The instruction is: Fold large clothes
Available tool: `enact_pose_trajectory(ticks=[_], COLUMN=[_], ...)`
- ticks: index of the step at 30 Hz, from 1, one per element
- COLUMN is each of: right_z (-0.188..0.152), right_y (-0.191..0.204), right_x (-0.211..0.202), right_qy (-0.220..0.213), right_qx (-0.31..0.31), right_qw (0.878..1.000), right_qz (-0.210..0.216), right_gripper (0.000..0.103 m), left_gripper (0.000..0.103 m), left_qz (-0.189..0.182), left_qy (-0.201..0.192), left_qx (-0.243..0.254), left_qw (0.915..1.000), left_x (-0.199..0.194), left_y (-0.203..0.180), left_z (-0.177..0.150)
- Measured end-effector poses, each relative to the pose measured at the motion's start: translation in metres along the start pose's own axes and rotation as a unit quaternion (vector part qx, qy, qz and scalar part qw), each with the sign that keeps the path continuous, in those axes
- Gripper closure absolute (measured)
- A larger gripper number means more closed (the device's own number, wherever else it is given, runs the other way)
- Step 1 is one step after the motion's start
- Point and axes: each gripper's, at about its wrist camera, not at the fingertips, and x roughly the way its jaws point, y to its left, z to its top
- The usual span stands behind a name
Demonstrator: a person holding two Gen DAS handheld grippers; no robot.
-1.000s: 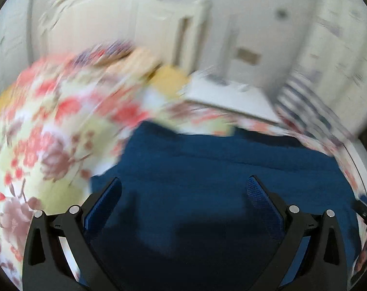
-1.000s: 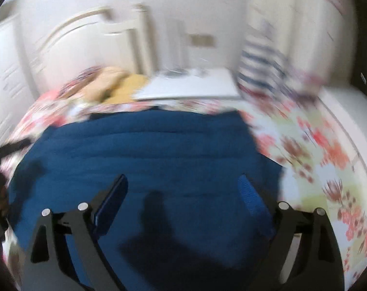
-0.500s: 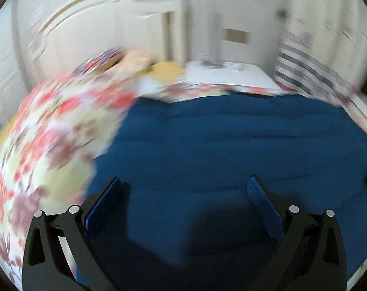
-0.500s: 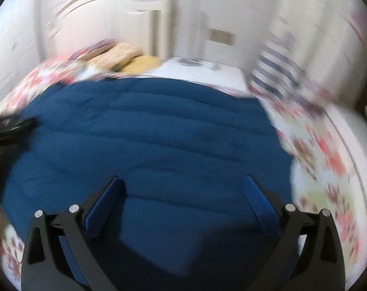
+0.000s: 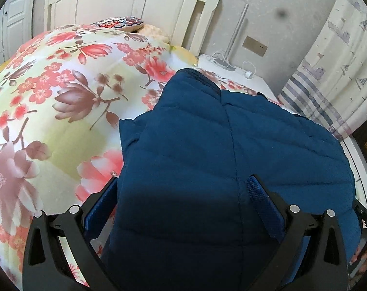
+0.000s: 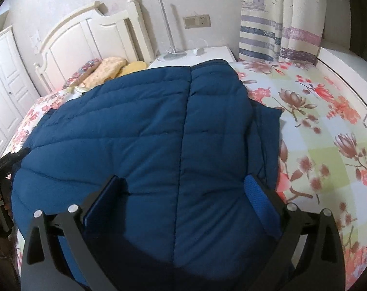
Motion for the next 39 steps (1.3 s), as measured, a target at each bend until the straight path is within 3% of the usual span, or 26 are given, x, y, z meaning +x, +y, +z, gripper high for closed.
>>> enact_pose_trajectory(ticks=[2,5,7,9,11,12,15,19,22,27,39], right_z=[-0.002,-0.014,-0.024,-0.036,-0.047,-0.050,-0.041,-0.034,-0.040,-0.042,-0.038], right_y=[0.014,0.061,0.098,0.131,0.150,0.149,0.117,0.046,0.002,0.005,0.003], right_x=[-0.016,-0.048,-0.056,-0.049,-0.034,-0.030,-0.032,-0.043,-0.038,-0.032,-0.030], right_qy=[-0.007,-0.054,-0.056,-0.045,-0.033,-0.037,-0.033,-0.034,-0.026,-0.027,-0.024], right_qx=[0.006,-0.054,-0.113,-0.175,-0.211,-0.212,-0.166,-0.067,-0.006,-0.013,-0.010], right_qw=[0.999,0.997,0.992,0.984,0.977,0.976,0.985,0.996,1.000,0.999,1.000], right_qz=[-0.038,-0.019,0.000,-0.003,-0.016,-0.024,-0.018,-0.051,-0.011,-0.023,-0.015], right_gripper=[0.005,0.005,0.005,0.005,0.006,0.003,0.003,0.003,0.003,0.002,0.002], left_gripper=[0.004,0.004,0.004,0.004,0.004,0.004,0.004,0.004,0.004,0.004,0.004], left_qz=[0.057,0.012,0.006,0.009,0.036,0.048,0.025,0.054,0.058,0.077,0.064], left_qy=[-0.026,-0.075,-0.085,-0.079,-0.051,-0.049,-0.055,-0.057,-0.049,-0.042,-0.038], left_qx=[0.007,0.049,0.103,0.164,0.212,0.217,0.194,0.168,0.131,0.143,0.134], left_qw=[0.9980,0.9959,0.9910,0.9833,0.9752,0.9737,0.9791,0.9826,0.9885,0.9859,0.9881], left_x=[-0.020,-0.058,-0.067,-0.060,-0.036,-0.029,-0.031,-0.041,-0.045,-0.041,-0.040], left_y=[-0.016,-0.057,-0.095,-0.130,-0.155,-0.157,-0.140,-0.100,-0.079,-0.083,-0.077], left_z=[0.001,-0.011,-0.023,-0.039,-0.058,-0.063,-0.067,-0.070,-0.068,-0.067,-0.066])
